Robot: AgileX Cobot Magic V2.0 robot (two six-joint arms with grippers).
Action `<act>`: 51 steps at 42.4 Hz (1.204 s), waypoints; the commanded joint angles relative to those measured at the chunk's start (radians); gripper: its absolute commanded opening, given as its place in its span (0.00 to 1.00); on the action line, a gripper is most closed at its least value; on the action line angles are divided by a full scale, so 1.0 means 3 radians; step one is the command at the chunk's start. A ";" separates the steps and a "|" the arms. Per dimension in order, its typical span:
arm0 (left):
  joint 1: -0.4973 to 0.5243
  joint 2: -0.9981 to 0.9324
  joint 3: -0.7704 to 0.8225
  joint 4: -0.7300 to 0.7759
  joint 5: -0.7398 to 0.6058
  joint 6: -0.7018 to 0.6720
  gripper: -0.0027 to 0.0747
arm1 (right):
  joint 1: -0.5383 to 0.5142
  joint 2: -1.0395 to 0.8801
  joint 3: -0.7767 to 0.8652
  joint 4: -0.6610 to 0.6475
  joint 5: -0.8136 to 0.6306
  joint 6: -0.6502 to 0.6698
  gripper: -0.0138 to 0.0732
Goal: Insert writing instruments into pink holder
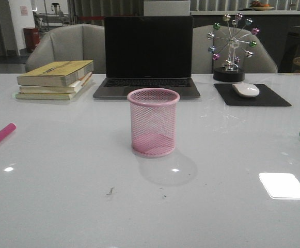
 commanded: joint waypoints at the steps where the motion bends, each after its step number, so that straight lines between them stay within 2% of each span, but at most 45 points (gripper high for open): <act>1: -0.0012 -0.0060 0.0014 0.0000 -0.0292 -0.0021 0.15 | -0.0008 -0.0063 -0.0017 0.0017 -0.0304 -0.0020 0.22; 35: -0.0012 -0.0060 0.0014 0.0000 -0.0298 -0.0021 0.15 | -0.0008 -0.0063 -0.0020 0.0017 -0.0360 -0.0020 0.22; 38: -0.0012 -0.0060 0.0006 0.0016 -0.0485 -0.0021 0.15 | -0.0008 -0.0063 -0.0076 0.0017 -0.0376 -0.0020 0.22; 43: -0.0012 -0.0060 -0.0205 -0.0004 -0.0626 -0.0021 0.15 | -0.0008 -0.0063 -0.0402 0.0017 -0.0227 -0.0020 0.22; 51: -0.0012 -0.0044 -0.0956 -0.0004 -0.0247 -0.0021 0.15 | -0.0008 0.0052 -0.1204 0.0017 0.0155 -0.0020 0.22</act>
